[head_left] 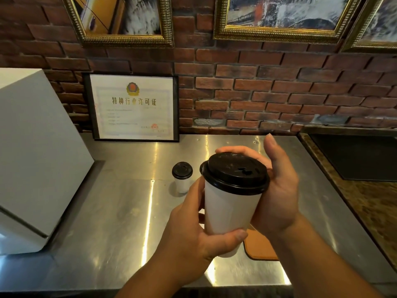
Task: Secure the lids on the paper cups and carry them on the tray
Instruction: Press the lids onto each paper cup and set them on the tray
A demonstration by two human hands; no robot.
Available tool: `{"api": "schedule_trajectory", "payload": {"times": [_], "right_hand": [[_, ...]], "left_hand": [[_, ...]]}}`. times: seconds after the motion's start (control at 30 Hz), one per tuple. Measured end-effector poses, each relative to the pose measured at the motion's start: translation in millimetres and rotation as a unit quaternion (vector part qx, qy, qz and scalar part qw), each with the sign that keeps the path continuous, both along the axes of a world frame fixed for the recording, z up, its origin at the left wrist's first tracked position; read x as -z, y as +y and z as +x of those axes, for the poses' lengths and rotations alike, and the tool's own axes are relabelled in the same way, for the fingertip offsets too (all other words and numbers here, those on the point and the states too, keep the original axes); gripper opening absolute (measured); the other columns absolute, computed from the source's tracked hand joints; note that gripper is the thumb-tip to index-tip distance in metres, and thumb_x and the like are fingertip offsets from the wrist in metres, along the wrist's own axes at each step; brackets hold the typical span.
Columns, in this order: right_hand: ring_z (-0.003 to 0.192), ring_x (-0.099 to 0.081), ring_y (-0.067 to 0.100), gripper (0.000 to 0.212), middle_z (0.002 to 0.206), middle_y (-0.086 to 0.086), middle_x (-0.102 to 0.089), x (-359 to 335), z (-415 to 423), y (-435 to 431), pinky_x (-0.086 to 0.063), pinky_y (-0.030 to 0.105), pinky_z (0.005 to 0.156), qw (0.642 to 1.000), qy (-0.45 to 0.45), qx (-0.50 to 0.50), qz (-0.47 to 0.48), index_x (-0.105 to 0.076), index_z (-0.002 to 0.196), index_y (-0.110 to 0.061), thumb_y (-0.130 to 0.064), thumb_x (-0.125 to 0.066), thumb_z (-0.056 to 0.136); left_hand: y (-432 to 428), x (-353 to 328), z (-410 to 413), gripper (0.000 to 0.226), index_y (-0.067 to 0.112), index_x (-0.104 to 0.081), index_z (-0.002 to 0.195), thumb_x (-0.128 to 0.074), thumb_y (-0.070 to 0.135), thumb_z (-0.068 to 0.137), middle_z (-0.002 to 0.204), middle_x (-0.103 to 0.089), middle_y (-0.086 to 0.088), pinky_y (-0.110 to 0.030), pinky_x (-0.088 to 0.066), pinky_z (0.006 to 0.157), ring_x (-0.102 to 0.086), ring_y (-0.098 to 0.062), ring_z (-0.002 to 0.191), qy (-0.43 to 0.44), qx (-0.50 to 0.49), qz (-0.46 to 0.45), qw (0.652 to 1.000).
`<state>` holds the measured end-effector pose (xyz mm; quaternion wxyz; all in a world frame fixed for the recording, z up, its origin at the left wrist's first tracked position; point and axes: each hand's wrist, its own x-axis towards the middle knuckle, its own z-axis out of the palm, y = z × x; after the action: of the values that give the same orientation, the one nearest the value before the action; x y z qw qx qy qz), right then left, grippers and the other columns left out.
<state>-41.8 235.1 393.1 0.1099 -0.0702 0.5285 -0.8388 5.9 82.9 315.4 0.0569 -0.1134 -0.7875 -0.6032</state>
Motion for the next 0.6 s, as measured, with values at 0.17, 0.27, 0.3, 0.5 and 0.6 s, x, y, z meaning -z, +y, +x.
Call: {"api": "schedule_trajectory", "payload": {"times": [0.17,0.27,0.3,0.5,0.6], "right_hand": [[0.114,-0.073,0.030,0.091,0.119,0.007,-0.076,2.4,9.4,6.7,-0.062,0.036,0.082,0.995,0.070,0.028,0.070,-0.051,0.147,-0.024,-0.061,-0.083,0.070],[0.120,-0.071,0.026,0.082,0.121,-0.006,-0.075,9.4,13.4,9.8,-0.061,0.041,0.094,0.989,0.091,0.031,0.115,-0.053,0.139,-0.049,-0.050,-0.082,0.062],[0.121,-0.070,0.024,0.079,0.122,-0.009,-0.075,10.7,14.8,10.0,-0.061,0.043,0.096,0.987,0.096,0.033,0.125,-0.055,0.135,-0.053,-0.050,-0.083,0.062],[0.118,-0.072,0.016,0.072,0.120,-0.013,-0.075,14.4,16.9,12.7,-0.063,0.030,0.083,0.985,0.110,0.036,0.125,-0.057,0.133,-0.054,-0.042,-0.086,0.068],[0.118,-0.072,0.017,0.072,0.119,-0.011,-0.076,16.6,17.1,13.7,-0.064,0.031,0.082,0.986,0.108,0.040,0.121,-0.057,0.131,-0.055,-0.037,-0.086,0.068]], "left_hand": [[-2.1,-5.2,-3.6,0.090,0.069,-0.033,0.141,-0.081,0.081,0.066,0.131,-0.059,0.032,-0.006,-0.054,0.069,-0.056,0.010,0.120,0.019,-0.025,-0.002,1.000],[-2.6,-6.6,-3.5,0.090,0.068,-0.033,0.143,-0.083,0.079,0.069,0.130,-0.059,0.033,-0.004,-0.052,0.068,-0.056,0.011,0.120,0.023,-0.035,-0.003,0.999],[-2.6,-6.5,-2.8,0.089,0.067,-0.033,0.143,-0.083,0.079,0.070,0.130,-0.059,0.034,-0.004,-0.052,0.067,-0.056,0.011,0.120,0.026,-0.036,-0.005,0.999],[0.7,-3.7,1.6,0.098,0.067,-0.032,0.144,-0.082,0.084,0.061,0.129,-0.059,0.034,-0.007,-0.055,0.069,-0.055,0.011,0.118,0.013,-0.031,-0.008,0.999],[2.1,-2.0,1.3,0.099,0.070,-0.030,0.142,-0.079,0.088,0.059,0.130,-0.056,0.036,-0.005,-0.053,0.069,-0.053,0.014,0.119,0.013,-0.040,-0.013,0.999]]}}
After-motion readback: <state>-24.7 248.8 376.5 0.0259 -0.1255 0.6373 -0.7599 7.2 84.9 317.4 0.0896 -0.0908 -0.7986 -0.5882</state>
